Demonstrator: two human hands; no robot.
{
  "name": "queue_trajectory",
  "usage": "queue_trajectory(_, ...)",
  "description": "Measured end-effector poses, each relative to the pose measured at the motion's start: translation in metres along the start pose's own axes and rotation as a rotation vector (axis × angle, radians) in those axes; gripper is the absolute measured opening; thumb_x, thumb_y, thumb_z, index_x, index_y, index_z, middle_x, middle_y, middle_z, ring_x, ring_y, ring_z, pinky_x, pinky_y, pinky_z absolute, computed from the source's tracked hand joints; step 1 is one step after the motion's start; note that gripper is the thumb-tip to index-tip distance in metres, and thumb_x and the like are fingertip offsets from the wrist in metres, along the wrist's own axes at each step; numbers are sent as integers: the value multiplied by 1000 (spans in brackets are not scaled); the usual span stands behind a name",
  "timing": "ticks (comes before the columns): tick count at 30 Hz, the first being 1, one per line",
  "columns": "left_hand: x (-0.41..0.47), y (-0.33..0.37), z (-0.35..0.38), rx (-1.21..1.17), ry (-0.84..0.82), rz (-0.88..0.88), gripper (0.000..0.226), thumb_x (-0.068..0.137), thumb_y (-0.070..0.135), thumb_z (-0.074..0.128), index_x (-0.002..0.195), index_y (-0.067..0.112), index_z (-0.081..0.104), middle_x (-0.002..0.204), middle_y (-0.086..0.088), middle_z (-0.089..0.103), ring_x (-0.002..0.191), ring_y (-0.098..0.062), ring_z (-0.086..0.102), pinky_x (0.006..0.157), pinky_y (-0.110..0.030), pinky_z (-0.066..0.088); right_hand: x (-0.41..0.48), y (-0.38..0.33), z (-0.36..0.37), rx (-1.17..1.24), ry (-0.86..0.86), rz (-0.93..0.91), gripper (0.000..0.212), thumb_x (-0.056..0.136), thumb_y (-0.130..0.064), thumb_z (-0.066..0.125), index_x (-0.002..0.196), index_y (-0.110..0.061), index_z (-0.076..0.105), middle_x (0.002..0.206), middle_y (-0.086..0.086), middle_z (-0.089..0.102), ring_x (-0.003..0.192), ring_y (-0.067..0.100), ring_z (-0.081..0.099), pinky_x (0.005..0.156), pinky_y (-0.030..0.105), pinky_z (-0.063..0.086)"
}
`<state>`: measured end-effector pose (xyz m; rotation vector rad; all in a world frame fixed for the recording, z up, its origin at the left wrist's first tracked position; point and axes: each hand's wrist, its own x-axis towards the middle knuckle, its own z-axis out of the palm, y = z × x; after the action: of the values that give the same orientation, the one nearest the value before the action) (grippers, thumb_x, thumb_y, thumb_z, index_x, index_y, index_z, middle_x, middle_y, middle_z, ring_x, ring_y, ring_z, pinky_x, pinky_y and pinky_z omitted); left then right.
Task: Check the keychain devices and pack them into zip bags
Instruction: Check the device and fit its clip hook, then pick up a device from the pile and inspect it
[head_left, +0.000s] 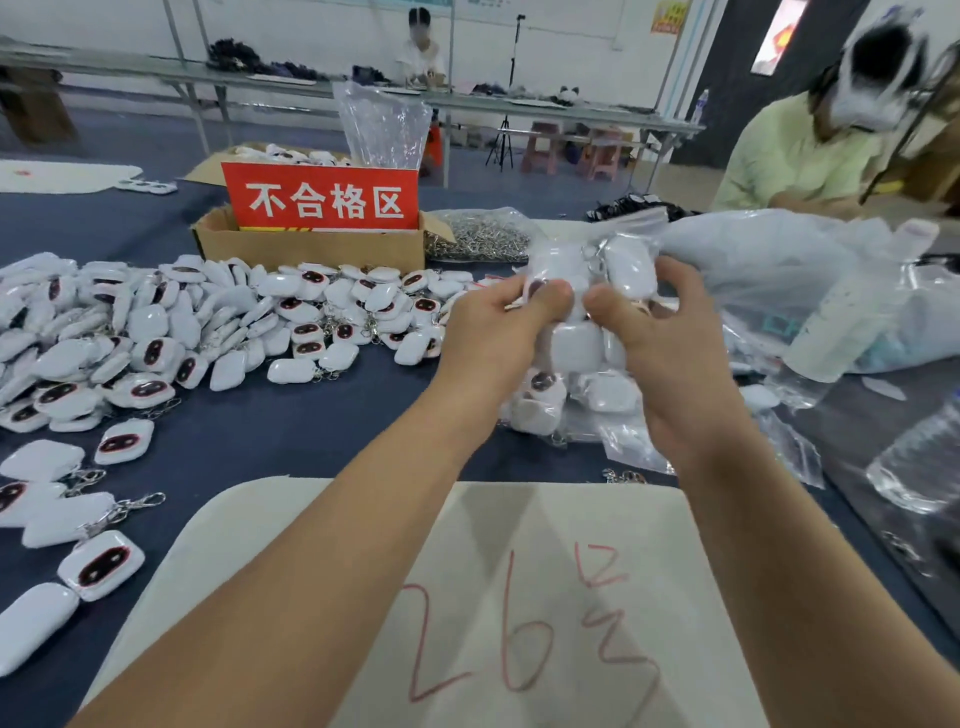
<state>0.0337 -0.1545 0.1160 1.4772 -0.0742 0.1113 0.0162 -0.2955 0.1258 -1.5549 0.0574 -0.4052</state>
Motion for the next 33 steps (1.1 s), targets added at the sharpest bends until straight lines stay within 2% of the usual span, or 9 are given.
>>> queue_trajectory(5,36,-16,37,54,-40,-58,54,76,8,74,130,15,65,116,0,72,105,-21,67,86,-32,57,54,26,-14,-351,85,105,49,86,-25,74,132,-23,60,121,2,68,93,14,65,82,31,55)
queue_trajectory(9,24,-50,41,529,-144,148,70,84,7,65,148,28,46,133,10,58,123,-15,56,91,-19,42,40,59,-32,-624,-104,104,62,81,-12,60,140,-31,56,124,-5,64,105,14,63,84,24,45)
queue_trajectory(13,16,-73,46,970,-374,521,67,84,5,60,148,23,53,168,-9,28,157,-27,18,126,-39,17,22,62,-51,-747,-95,35,60,85,-23,55,144,-32,47,111,-12,62,105,24,60,82,28,37)
queue_trajectory(15,16,-87,46,1197,-451,545,73,89,18,61,157,30,39,174,-3,10,160,-19,1,129,-40,2,11,63,-61,-867,-70,42,62,76,-30,56,138,-33,47,103,-9,64,94,26,58,80,36,42)
queue_trajectory(19,31,-99,42,1358,-499,577,75,96,22,54,162,37,20,174,1,-7,160,-19,-7,128,-40,-3,-3,70,-72,-1270,-322,165,55,90,-35,68,141,-25,52,134,5,65,123,32,59,94,38,47)
queue_trajectory(23,40,-91,46,1382,-541,530,82,93,12,55,162,39,20,174,1,-8,160,-19,-6,129,-43,2,-11,71,-75,-1310,-225,131,41,93,-17,58,129,-35,67,125,-1,72,116,28,64,92,34,51)
queue_trajectory(27,35,-86,42,1270,-553,457,76,91,10,54,159,37,32,174,1,1,160,-18,-2,129,-40,0,-17,59,-78,-1246,-69,41,26,91,-16,59,95,-33,79,86,-3,76,87,29,68,74,35,52)
queue_trajectory(31,26,-92,34,1276,-526,454,84,87,9,60,161,30,28,174,0,5,160,-20,3,129,-39,4,-20,38,-79,-784,107,-49,23,89,-18,63,78,-33,77,70,-10,72,74,19,67,75,32,52)
queue_trajectory(33,20,-87,33,1074,-436,366,80,87,18,69,159,23,34,169,-1,27,156,-20,22,127,-34,15,-21,27,-76,-450,114,31,28,89,-13,66,73,-32,78,73,-7,75,71,8,64,71,28,49)
